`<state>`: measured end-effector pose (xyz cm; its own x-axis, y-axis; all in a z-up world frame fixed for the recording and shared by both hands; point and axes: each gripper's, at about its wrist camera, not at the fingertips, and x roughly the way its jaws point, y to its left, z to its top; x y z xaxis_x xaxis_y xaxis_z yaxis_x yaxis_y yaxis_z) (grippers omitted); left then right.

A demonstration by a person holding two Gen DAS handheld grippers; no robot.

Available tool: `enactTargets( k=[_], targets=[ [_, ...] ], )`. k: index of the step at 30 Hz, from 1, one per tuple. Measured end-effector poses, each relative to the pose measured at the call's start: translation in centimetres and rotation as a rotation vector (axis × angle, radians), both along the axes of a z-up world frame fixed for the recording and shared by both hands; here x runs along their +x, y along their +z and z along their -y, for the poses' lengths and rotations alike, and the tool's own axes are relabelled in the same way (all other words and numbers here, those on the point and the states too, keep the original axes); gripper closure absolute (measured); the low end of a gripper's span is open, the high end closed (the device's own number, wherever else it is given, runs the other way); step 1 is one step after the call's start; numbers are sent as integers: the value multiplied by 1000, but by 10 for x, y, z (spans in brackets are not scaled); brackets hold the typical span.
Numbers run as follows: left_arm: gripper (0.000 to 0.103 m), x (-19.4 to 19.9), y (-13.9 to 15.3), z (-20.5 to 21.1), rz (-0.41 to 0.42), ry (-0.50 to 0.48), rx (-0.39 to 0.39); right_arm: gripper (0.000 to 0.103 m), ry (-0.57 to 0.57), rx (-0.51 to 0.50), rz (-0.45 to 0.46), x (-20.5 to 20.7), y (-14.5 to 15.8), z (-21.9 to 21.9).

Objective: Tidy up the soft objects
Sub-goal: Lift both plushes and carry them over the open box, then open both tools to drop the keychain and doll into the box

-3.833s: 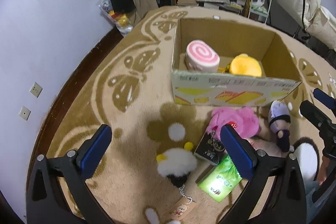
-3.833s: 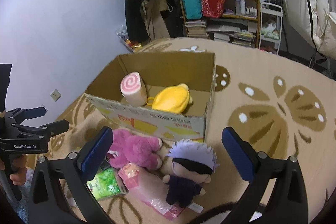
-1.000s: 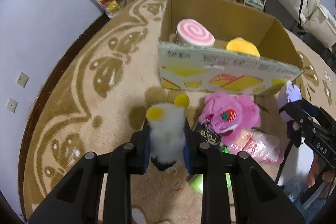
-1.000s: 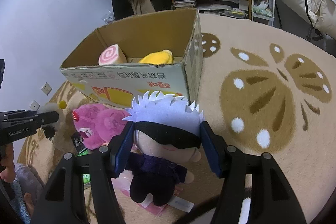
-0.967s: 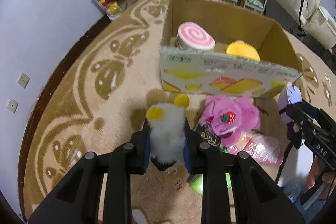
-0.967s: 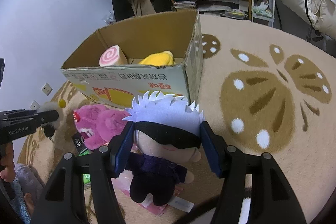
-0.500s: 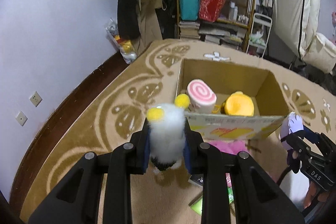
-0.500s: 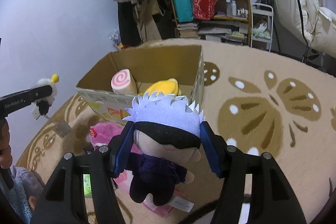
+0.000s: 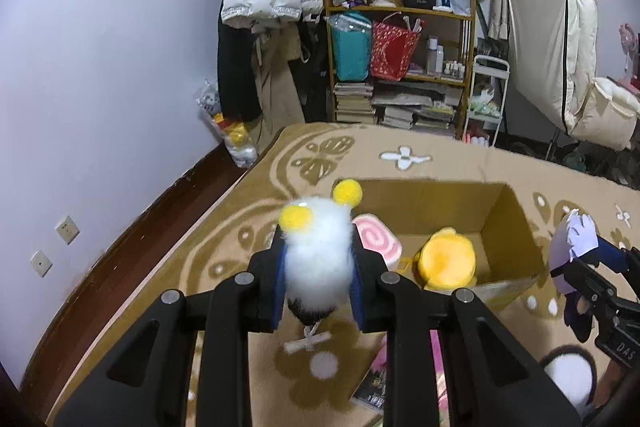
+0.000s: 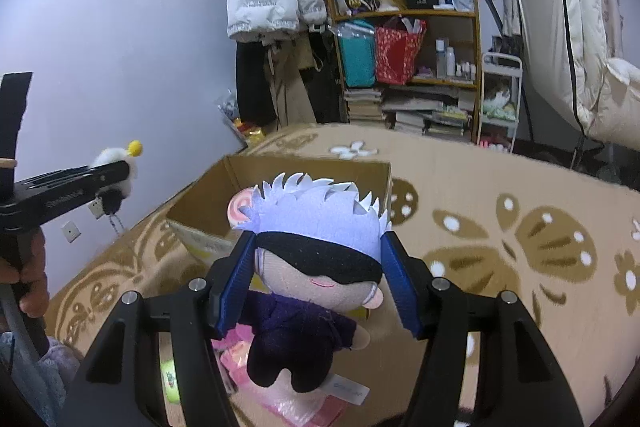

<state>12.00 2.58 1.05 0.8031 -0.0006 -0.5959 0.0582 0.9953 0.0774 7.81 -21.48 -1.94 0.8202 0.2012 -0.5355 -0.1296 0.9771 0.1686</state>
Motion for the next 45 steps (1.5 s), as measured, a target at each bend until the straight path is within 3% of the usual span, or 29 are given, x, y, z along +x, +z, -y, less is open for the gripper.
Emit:
enactTargets(
  k=[10, 16, 20, 24, 33, 35, 37, 38, 42, 45],
  targets=[
    [78, 34, 21, 22, 82, -18, 45, 37, 29, -32, 41, 32, 21, -5],
    [78, 54, 21, 17, 66, -4, -41, 37, 37, -42, 42, 54, 22, -6],
    [77, 61, 22, 24, 87, -24, -13, 37, 42, -43, 40, 65, 22, -6],
    [77, 72, 10, 29, 30, -47, -56, 37, 44, -51, 24, 77, 19, -9],
    [75, 83, -33, 45, -109, -108, -35, 36, 38, -57, -57, 97, -4, -14],
    [71, 83, -40, 47, -128, -104, -19, 36, 33, -54, -75, 99, -10, -14],
    [51, 82, -45, 49, -137, -94, -8, 36, 34, -51, -93, 100, -16, -14],
    [47, 81, -47, 49, -139, -85, -2, 35, 34, -50, -96, 99, -18, -14],
    [38, 78, -49, 48, -123, -63, 13, 33, 31, -52, -90, 96, -19, -14],
    [21, 76, -48, 47, -138, -67, 2, 15, 32, -43, -75, 91, -17, -14]
  ],
)
